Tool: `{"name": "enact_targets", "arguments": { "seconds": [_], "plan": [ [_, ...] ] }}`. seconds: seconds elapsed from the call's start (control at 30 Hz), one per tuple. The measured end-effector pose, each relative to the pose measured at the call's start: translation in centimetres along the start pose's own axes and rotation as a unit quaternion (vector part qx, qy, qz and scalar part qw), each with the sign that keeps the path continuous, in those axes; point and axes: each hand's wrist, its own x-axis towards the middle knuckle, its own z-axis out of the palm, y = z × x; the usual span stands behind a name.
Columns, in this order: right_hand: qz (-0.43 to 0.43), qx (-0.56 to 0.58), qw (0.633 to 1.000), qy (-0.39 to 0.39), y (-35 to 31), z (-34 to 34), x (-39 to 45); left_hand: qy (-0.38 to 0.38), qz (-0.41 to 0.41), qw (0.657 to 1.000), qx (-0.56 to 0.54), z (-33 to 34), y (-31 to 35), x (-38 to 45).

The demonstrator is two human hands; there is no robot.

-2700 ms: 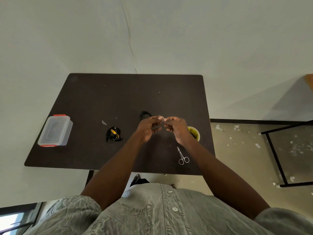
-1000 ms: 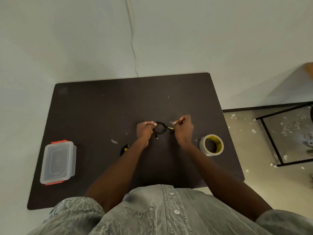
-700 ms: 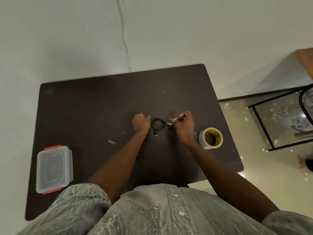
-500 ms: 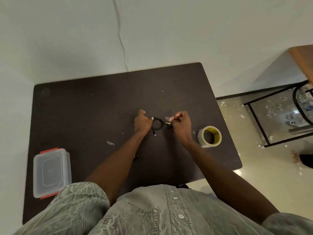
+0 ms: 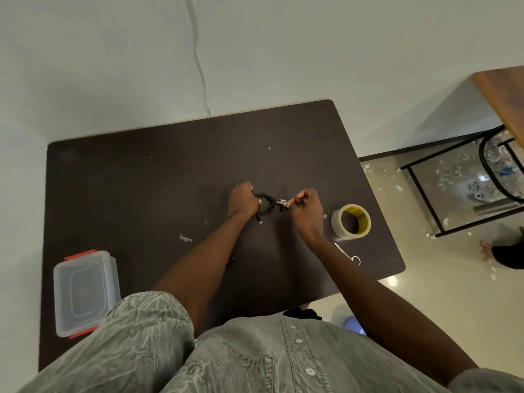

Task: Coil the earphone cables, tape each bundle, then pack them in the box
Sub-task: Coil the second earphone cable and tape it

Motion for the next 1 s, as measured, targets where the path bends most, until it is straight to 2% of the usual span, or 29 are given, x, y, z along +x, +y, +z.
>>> {"name": "enact_targets", "arguments": {
  "seconds": [0.13, 0.3, 0.43, 0.53, 0.6, 0.73, 0.9, 1.0],
  "plan": [
    [-0.009, -0.013, 1.0, -0.006, -0.1, 0.0, -0.7, 0.006, 0.007, 0.999, 0.051, 0.2, -0.5, -0.5],
    [-0.034, -0.04, 0.999, -0.015, -0.1, -0.5, -1.3, -0.008, 0.006, 0.999, 0.036, 0.1, 0.0, -1.3],
    [-0.063, -0.059, 0.996, -0.028, -0.3, -1.0, -1.7, -0.03, -0.036, 0.994, -0.098, -0.2, -0.2, -1.7],
    [-0.096, -0.077, 0.992, -0.036, -0.5, -1.5, -2.2, -0.083, -0.075, 0.958, -0.264, -1.1, 0.1, -3.0],
    [-0.119, -0.093, 0.987, -0.049, -0.6, -1.9, -2.4, -0.123, -0.088, 0.93, -0.335, -2.2, 0.6, -4.1],
    [-0.172, -0.132, 0.972, -0.09, -1.3, -3.3, -2.8, -0.138, -0.089, 0.905, -0.393, -4.3, 1.7, -6.5],
    [-0.244, -0.149, 0.952, -0.112, -3.1, -4.3, -3.2, -0.097, -0.088, 0.892, -0.433, -6.5, 3.7, -8.8],
    [-0.316, -0.154, 0.929, -0.111, -4.6, -4.6, -3.3, -0.082, -0.095, 0.878, -0.462, -7.7, 5.4, -10.5]
  ]
}}
